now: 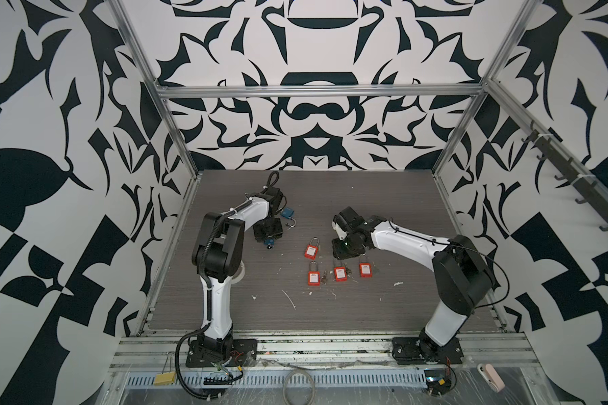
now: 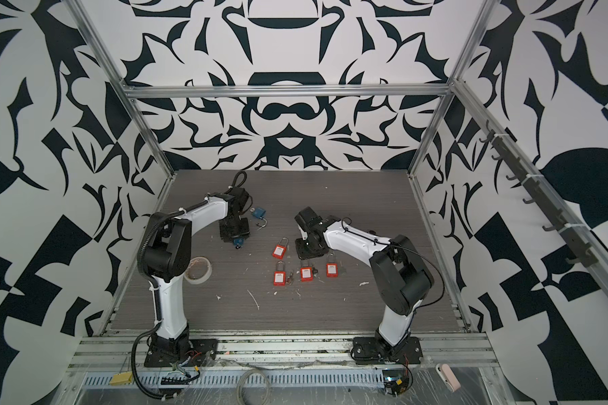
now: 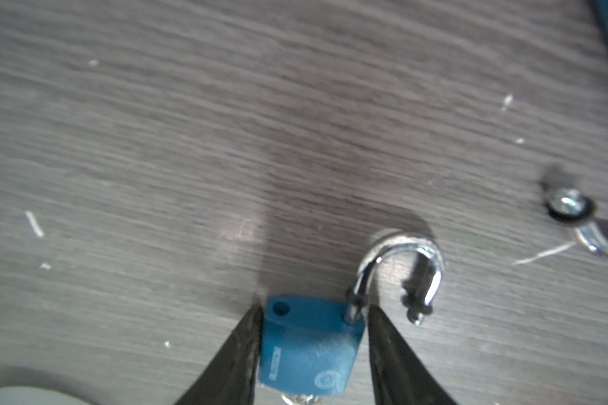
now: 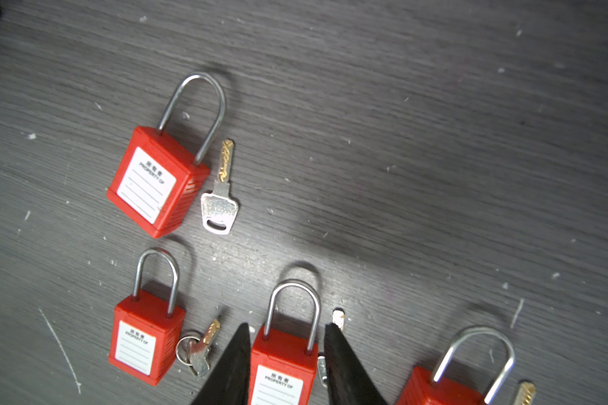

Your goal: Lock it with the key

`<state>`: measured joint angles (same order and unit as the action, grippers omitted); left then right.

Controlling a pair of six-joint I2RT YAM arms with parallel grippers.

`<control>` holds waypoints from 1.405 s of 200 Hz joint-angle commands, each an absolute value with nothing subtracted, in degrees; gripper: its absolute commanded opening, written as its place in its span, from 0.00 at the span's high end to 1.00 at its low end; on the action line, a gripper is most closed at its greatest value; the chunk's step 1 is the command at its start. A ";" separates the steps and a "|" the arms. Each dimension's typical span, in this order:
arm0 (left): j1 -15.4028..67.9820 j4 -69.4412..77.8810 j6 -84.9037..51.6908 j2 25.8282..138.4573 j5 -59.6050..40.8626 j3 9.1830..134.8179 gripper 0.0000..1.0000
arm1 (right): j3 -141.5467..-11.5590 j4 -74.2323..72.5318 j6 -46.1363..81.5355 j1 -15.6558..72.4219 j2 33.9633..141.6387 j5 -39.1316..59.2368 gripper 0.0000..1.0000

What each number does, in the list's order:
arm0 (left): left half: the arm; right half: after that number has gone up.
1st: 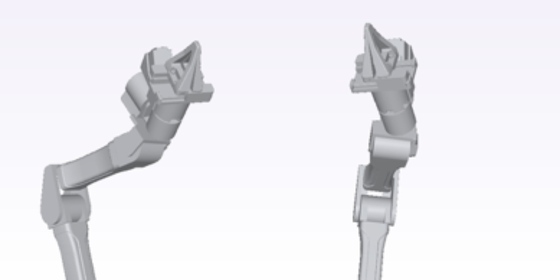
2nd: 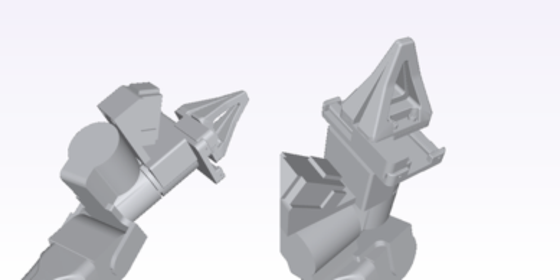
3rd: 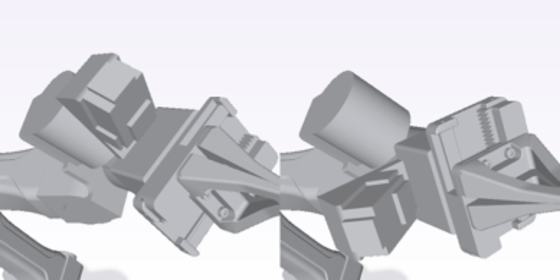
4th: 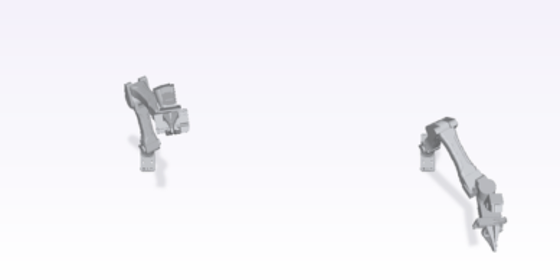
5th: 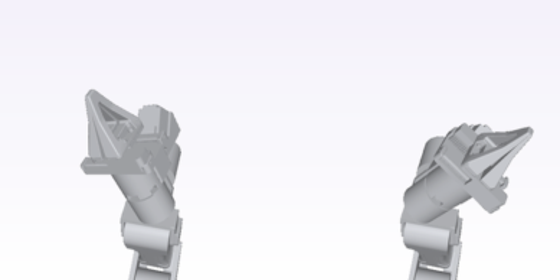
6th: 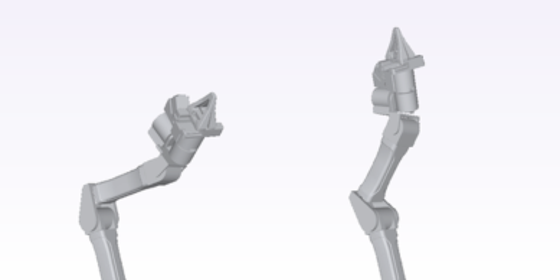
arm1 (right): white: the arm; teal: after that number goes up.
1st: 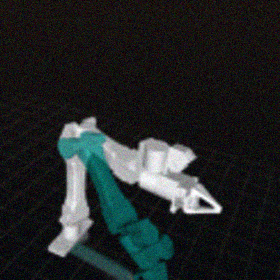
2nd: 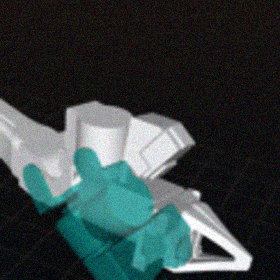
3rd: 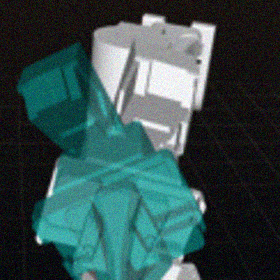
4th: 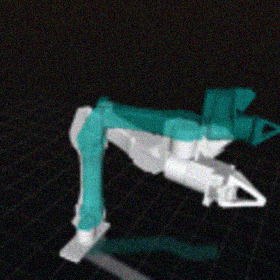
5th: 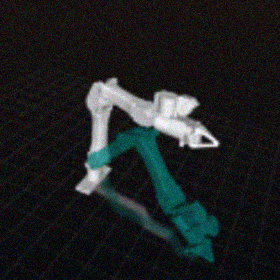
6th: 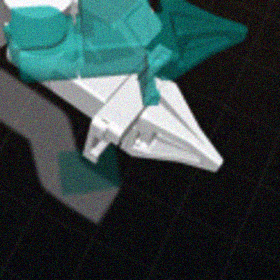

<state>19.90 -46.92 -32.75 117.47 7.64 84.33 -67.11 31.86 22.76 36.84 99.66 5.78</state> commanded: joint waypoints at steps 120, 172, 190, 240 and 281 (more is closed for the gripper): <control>29.45 -48.07 -68.22 108.08 5.45 71.66 0.60 | -66.26 30.94 20.18 36.07 97.43 8.65 0.63; 31.90 -49.72 -71.66 106.03 8.82 75.33 0.29 | -68.16 33.07 18.00 36.04 96.23 9.39 0.62; 31.67 -50.91 -68.38 102.66 12.68 76.84 0.21 | -68.46 32.53 17.38 36.38 94.87 10.04 0.62; 20.44 -42.92 -50.29 88.26 10.32 70.04 0.16 | -81.00 40.01 16.93 43.61 100.52 6.81 0.61; 3.37 -34.69 -36.30 76.10 -2.63 59.85 0.05 | -97.48 47.06 20.52 50.45 113.97 7.80 0.59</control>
